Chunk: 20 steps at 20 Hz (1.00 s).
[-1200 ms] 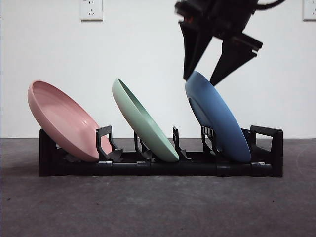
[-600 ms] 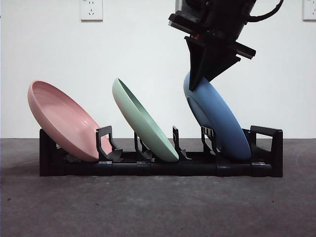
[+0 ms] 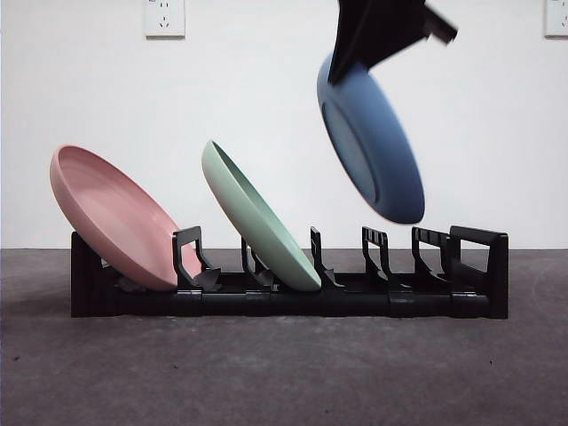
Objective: Place the plate
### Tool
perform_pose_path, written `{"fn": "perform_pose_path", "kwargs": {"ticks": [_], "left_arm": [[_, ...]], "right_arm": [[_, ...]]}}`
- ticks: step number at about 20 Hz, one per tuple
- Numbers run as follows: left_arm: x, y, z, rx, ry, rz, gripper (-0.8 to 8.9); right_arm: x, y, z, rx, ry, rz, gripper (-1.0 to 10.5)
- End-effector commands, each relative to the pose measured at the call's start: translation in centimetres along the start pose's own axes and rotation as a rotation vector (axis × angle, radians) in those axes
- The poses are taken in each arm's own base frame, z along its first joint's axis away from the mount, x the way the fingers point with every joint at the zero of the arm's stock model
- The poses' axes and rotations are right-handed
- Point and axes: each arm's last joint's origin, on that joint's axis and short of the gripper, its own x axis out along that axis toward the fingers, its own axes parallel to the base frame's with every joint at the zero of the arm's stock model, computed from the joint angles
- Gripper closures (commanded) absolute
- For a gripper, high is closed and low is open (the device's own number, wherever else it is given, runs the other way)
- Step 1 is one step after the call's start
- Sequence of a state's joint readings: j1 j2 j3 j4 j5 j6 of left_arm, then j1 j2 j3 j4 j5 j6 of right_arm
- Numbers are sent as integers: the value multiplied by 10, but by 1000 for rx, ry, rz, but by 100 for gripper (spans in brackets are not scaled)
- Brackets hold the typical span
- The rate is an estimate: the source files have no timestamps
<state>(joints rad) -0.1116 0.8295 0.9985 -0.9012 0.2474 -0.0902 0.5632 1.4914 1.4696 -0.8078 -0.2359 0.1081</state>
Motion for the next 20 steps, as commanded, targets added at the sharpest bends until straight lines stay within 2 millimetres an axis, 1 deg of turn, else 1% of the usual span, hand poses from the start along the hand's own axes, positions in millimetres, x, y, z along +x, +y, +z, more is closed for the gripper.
{"fn": "perform_pose_path", "kwargs": {"ticks": [1, 3, 5, 7, 10, 13, 15, 17, 20], "left_arm": [[-4, -2, 5, 6, -21, -11, 442], [-4, -2, 5, 7, -21, -11, 443], [-4, -2, 5, 7, -21, -11, 443], [-4, -2, 5, 6, -21, -11, 443], [-4, -2, 5, 6, -20, -11, 443], [-4, -2, 5, 7, -20, -10, 445], [-3, -2, 5, 7, -18, -10, 447], [-3, -2, 5, 7, -18, -10, 447], [-3, -2, 5, 6, -18, -10, 447]], "right_arm": [[-18, 13, 4, -72, -54, 24, 931], [-36, 26, 2, -116, -133, 43, 931], [-52, 38, -9, -158, -232, 36, 931], [-61, 44, -31, -196, -316, 25, 931], [-66, 50, -78, -287, -367, 12, 931], [-70, 54, -121, -346, -363, -24, 931], [-70, 57, -145, -386, -347, -31, 931], [-67, 59, -167, -453, -269, -14, 931], [-59, 67, -197, -592, -48, 25, 931]]}}
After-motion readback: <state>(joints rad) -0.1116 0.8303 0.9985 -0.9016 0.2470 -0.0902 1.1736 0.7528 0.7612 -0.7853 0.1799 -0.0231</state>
